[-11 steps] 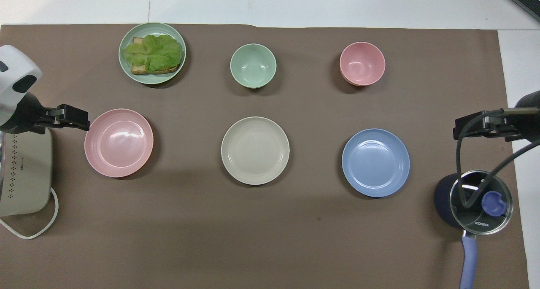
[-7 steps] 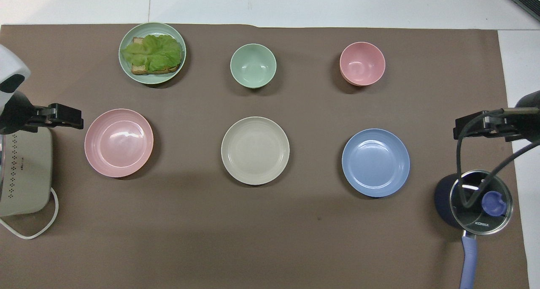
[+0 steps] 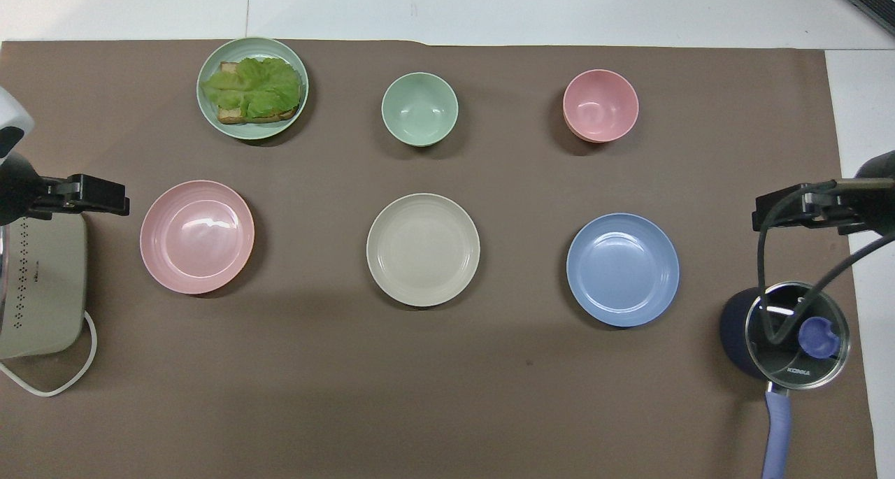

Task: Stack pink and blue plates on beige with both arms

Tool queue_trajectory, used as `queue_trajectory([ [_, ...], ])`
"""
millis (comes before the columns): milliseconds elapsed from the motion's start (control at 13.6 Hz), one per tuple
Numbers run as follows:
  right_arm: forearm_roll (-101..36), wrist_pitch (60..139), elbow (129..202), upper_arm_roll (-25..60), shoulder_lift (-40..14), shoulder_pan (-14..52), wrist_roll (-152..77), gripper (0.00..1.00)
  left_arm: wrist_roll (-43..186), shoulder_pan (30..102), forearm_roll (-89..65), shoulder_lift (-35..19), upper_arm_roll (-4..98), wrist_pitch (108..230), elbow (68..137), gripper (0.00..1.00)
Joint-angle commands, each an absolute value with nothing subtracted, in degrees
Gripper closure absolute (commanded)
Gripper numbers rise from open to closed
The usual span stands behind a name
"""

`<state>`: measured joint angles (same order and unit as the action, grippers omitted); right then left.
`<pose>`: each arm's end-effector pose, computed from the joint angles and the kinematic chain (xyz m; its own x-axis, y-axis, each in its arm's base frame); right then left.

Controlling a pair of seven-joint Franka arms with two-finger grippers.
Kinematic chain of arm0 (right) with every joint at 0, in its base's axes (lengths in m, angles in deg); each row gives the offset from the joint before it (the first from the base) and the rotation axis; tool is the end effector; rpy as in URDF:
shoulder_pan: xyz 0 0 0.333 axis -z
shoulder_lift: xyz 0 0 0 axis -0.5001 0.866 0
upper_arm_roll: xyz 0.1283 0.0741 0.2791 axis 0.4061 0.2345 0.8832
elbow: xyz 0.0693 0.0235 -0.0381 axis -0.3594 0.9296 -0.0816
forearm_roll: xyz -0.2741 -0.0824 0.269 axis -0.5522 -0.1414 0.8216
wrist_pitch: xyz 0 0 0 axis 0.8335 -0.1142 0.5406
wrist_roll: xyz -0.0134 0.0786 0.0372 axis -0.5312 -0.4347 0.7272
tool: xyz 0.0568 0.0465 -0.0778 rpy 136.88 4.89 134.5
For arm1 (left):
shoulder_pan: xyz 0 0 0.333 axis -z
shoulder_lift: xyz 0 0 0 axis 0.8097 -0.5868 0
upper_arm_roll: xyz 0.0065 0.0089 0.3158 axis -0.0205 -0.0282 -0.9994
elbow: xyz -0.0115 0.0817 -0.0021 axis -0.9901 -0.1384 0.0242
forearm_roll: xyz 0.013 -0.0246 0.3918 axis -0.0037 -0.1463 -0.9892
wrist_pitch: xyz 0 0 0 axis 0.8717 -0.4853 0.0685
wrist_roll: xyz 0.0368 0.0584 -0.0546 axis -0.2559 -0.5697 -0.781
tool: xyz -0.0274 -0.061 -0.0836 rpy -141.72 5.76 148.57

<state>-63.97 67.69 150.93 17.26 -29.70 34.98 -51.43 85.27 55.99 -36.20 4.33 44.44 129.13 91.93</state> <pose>0.5368 0.0211 0.6434 0.9971 -0.0706 -0.0272 -0.0701 -0.9974 0.0191 0.5509 -0.0257 0.5864 0.9996 -0.0088 0.0278 -0.0094 -0.9997 0.0216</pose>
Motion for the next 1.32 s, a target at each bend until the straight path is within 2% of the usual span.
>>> queue_trajectory([
  [0, -62.83, 67.67, 151.37, 17.49, -30.34, 35.81, -52.73, 0.0, 86.17, 55.74, -37.16, 5.16, 44.35, 129.73, 94.56, 0.0],
  [147, -62.83, 67.75, 151.38, 17.49, -30.43, 35.81, -52.73, 0.0, 86.08, 55.13, -37.16, 4.81, 44.26, 133.05, 97.1, 0.0],
  [366, -62.83, 67.75, 151.38, 17.49, -30.43, 35.81, -52.73, 0.0, 86.08, 53.02, -37.16, 4.02, 44.26, 144.45, 106.83, 0.0],
  [513, -62.83, 67.75, 151.38, 17.49, -30.43, 35.72, -52.91, 0.0, 86.08, 51.18, -37.16, 0.88, 44.26, 152.2, 111.69, 0.0],
  [806, -62.83, 67.75, 151.38, 17.49, -30.43, 35.81, -52.73, 0.0, 85.64, 48.97, -37.07, -6.34, 44.26, 157.32, 112.32, 0.0],
  [1246, -62.83, 67.75, 151.38, 17.49, -30.43, 35.81, -52.56, 0.0, 80.3, 48.26, -36.89, -8.64, 44.35, 160.32, 116.53, 0.0],
])
